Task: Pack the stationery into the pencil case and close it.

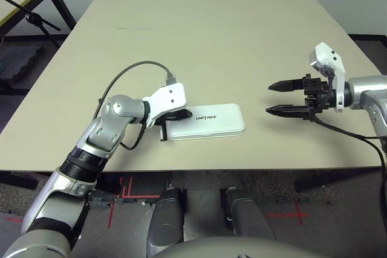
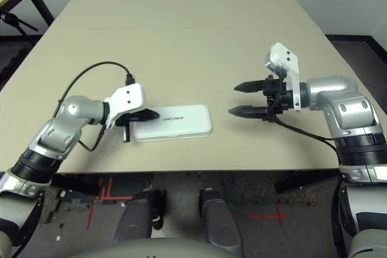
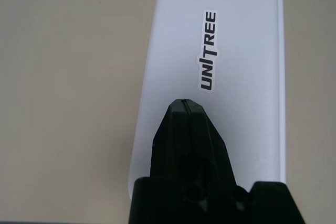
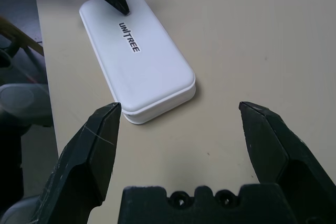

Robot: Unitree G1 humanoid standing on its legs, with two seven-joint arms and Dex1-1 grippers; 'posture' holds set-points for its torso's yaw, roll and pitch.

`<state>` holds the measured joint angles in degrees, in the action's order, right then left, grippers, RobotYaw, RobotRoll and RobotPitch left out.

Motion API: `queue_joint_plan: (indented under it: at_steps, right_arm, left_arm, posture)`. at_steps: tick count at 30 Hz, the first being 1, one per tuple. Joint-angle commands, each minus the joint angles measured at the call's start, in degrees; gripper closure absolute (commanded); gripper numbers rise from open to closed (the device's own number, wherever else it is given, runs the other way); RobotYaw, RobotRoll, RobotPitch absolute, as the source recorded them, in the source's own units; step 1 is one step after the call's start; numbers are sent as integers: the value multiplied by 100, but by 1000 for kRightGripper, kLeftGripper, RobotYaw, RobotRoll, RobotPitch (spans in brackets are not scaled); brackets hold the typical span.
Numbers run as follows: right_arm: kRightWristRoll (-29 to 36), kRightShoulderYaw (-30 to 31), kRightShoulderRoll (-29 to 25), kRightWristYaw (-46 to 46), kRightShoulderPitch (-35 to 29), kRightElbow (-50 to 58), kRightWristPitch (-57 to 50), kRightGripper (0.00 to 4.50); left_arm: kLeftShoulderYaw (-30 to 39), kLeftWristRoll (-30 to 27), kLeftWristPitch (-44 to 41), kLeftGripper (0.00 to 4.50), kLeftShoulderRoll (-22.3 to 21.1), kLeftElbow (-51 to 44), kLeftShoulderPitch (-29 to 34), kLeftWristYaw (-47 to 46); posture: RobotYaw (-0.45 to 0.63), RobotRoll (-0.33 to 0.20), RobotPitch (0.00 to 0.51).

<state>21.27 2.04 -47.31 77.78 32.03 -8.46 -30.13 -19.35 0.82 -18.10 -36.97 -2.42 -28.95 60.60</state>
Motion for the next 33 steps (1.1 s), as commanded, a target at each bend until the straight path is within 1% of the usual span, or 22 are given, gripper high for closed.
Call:
queue_joint_plan:
  at_steps: [1, 8, 10, 14, 16, 18, 20, 23, 24, 27, 30, 33]
  right_arm:
    - [-53, 76, 2, -30, 6, -19, 62, 0]
    - [-94, 94, 19, -57, -27, -45, 115, 0]
    - [-111, 93, 39, -75, -21, -67, 133, 0]
    - [-169, 83, 103, -152, -15, -162, 226, 0]
    - [-234, 56, 169, -248, 9, -324, 358, 0]
    - [-255, -43, 300, -446, 68, -563, 539, 0]
    - [-258, -111, 392, -572, 115, -719, 660, 0]
    - [-377, -407, 785, -1329, 404, -1471, 1204, 0]
    - [-402, -478, 874, -1490, 477, -1672, 1370, 0]
    - [-419, -700, 1074, -1931, 688, -2225, 1665, 0]
    - [-477, -1062, 1313, -2756, 999, -3018, 2267, 0]
    - [-477, -1386, 1467, -3483, 1281, -3681, 2641, 0]
  left_arm:
    - [-374, 256, -171, 4470, -79, 163, 160, 148]
    - [-410, 102, -345, 4470, -91, -57, 273, 336]
    - [-271, -1, -311, 4470, 10, -20, 251, 264]
    - [252, -420, -292, 4470, 391, 6, 160, -58]
    - [626, -789, -419, 4105, 639, -52, 111, -231]
    - [1020, -1075, -453, 3545, 854, -30, 48, -464]
    - [1208, -1188, -434, 2787, 942, 5, 23, -591]
    - [2092, -1666, -357, 1599, 1330, 428, -208, -1261]
    - [2289, -1758, -367, 1214, 1404, 545, -278, -1420]
    - [2723, -1765, -161, 41, 1404, 1063, -483, -1883]
    - [3199, -1561, 293, 41, 1298, 2018, -787, -2661]
    - [3449, -1436, 739, 41, 1207, 2747, -1015, -3173]
  posture:
    - [9, 0, 118]
    - [8, 0, 118]
    - [9, 0, 119]
    - [9, 0, 119]
    - [12, 0, 120]
    - [13, 0, 120]
    - [13, 0, 120]
    - [16, 0, 118]
    - [16, 0, 118]
    - [21, 0, 116]
    - [24, 0, 116]
    - [26, 0, 115]
